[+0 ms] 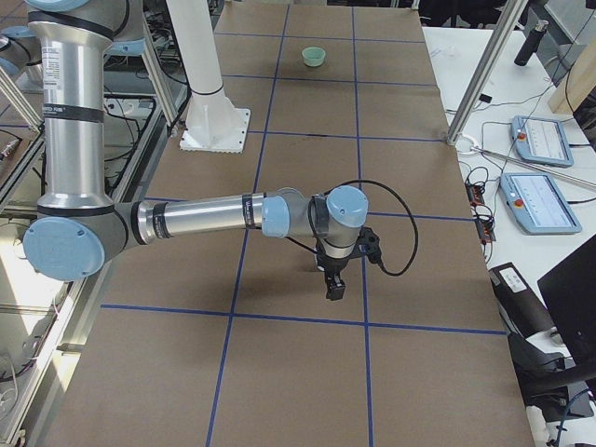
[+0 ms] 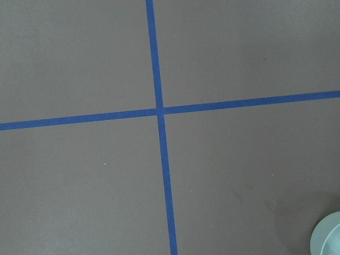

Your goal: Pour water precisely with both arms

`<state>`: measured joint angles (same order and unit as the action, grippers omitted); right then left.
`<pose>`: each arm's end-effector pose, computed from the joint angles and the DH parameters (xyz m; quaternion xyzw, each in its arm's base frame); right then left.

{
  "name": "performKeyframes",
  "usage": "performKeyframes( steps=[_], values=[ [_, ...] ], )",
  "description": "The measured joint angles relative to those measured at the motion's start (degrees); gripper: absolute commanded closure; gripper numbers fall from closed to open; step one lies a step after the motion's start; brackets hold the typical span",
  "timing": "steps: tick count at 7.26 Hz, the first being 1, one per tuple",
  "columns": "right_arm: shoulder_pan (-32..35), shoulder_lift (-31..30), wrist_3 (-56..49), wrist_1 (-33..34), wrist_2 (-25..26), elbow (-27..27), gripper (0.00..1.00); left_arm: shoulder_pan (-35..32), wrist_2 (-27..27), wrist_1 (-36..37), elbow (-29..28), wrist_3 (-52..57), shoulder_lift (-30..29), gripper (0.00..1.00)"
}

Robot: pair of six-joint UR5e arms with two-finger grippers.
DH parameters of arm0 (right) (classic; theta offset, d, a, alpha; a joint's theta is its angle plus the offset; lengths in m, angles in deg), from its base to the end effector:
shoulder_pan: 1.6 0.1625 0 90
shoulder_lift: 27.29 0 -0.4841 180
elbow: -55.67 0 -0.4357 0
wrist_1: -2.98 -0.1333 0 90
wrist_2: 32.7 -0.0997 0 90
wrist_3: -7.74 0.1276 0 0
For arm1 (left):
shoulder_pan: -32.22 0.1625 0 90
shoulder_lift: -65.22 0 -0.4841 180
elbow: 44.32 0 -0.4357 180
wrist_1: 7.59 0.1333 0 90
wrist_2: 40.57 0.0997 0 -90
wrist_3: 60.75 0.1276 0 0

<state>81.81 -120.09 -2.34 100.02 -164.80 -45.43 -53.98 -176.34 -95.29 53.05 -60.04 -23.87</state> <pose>-0.0110 -0.5114 0.6756 0.0212 -0.3587 -0.1392 0.9228 -0.0066 -0.5327 0.6791 0.0229 0.3894 0.0503 0.9194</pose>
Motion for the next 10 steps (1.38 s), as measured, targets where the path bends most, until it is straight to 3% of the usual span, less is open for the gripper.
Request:
performKeyframes(
  steps=[2, 4, 7, 10],
  values=[
    [-0.32, -0.01, 0.07, 0.00, 0.00, 0.02, 0.01, 1.00, -0.04, -0.25, -0.24, -0.08, -0.03, 0.00],
    [-0.60, -0.01, 0.07, -0.01, 0.00, 0.02, 0.01, 7.01, 0.00, -3.08, -0.24, -4.45, -0.28, 0.00],
    [-1.04, -0.07, -0.42, -0.01, 0.00, 0.02, 0.01, 19.97, 0.95, -17.32, -0.44, -21.91, 0.88, 0.00],
    [-1.43, -0.10, -0.54, -0.01, 0.00, 0.01, 0.01, 27.98, 3.53, -27.38, -0.81, -29.38, 4.57, 0.01]
  ],
)
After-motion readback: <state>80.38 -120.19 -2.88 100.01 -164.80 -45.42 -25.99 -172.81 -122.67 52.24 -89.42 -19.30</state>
